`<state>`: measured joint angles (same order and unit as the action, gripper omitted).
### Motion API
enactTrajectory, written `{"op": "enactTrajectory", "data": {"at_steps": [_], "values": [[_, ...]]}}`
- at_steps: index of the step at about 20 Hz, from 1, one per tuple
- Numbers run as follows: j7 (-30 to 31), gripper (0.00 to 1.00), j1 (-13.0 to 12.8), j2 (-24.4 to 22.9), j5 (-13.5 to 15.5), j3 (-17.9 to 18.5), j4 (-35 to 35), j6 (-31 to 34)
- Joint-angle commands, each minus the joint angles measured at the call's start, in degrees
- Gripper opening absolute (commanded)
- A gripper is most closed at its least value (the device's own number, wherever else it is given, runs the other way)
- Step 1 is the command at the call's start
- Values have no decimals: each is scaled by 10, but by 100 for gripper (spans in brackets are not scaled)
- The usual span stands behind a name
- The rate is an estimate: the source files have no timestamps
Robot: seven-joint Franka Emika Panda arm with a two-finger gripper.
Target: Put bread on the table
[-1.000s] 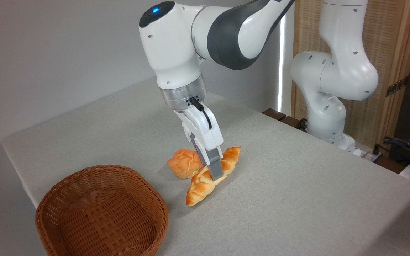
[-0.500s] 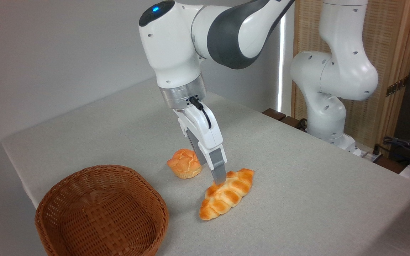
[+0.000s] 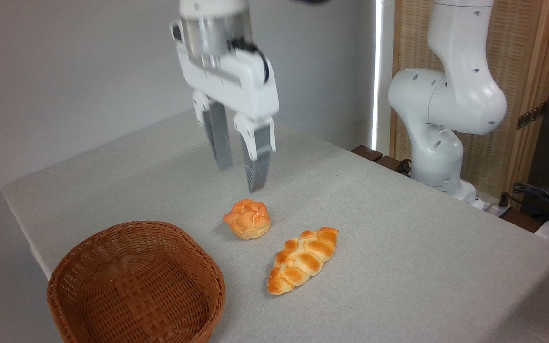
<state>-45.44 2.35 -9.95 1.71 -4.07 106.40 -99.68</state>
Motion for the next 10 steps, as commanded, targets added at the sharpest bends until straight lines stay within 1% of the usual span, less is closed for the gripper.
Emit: {"op": "enactTrajectory", "data": {"at_steps": [1, 3, 4, 6, 10], "values": [[53, 100, -2, 13, 12, -1, -38, 15], [67, 100, -2, 31, 15, -1, -69, 24], [66, 100, -2, 42, 20, -1, -87, 40], [63, 100, -2, 53, 20, 1, -103, 57], [58, 100, -6, 54, 16, 7, -104, 62]]}}
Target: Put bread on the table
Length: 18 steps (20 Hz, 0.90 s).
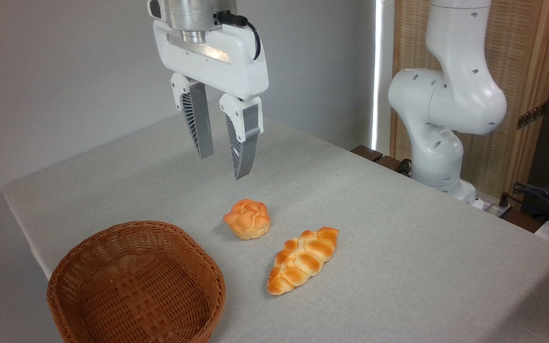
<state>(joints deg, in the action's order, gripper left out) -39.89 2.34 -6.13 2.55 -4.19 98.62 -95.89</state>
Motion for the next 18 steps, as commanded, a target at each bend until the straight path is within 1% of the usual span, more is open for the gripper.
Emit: {"op": "enactTrajectory", "data": {"at_steps": [1, 3, 4, 7, 18], "values": [[3, 100, -6, 16, 8, 8, -26, 25], [3, 100, -8, 17, 7, 8, -26, 25], [4, 100, -17, 19, 6, 12, -26, 25], [4, 100, -34, 20, 6, 38, -29, 25], [14, 100, -38, 25, 4, 43, -31, 27]]}}
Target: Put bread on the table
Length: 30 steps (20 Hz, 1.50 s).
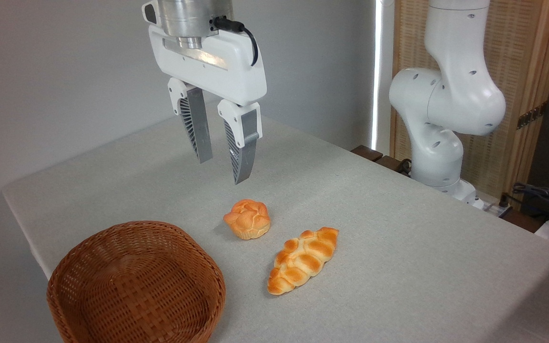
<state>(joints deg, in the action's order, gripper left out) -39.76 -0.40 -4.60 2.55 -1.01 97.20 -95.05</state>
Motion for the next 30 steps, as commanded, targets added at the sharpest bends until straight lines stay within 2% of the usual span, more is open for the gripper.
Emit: {"op": "enactTrajectory", "data": {"at_steps": [1, 14, 17, 27, 29, 30], "values": [[14, 100, -11, 12, 4, 11, -17, 19], [13, 100, -12, 24, 3, 19, -39, 23], [13, 100, -25, 24, 3, 34, -40, 23], [10, 100, -25, 29, 0, 29, -42, 35], [10, 100, -25, 30, -4, 29, -42, 35], [9, 100, -25, 30, -19, 27, -43, 35]]}}
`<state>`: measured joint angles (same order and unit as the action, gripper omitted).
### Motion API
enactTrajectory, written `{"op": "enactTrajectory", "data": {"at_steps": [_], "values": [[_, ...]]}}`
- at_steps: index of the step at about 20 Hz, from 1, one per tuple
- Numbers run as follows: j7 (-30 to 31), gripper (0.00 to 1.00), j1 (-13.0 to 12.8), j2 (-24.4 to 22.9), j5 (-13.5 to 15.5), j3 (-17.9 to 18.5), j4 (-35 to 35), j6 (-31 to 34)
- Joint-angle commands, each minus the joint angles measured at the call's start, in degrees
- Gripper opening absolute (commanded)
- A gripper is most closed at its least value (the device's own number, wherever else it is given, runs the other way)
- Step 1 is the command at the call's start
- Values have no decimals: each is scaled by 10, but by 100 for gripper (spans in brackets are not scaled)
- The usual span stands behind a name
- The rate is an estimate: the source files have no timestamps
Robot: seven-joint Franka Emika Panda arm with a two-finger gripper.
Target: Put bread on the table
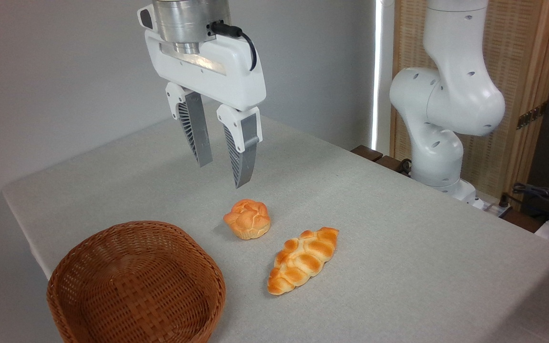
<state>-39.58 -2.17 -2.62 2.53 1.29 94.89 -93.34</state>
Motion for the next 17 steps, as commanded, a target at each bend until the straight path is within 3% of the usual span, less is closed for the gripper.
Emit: {"op": "enactTrajectory", "data": {"at_steps": [1, 17], "values": [[8, 100, -7, 11, -28, 2, -20, 18], [2, 100, -7, 12, -21, 4, -30, 18]]}}
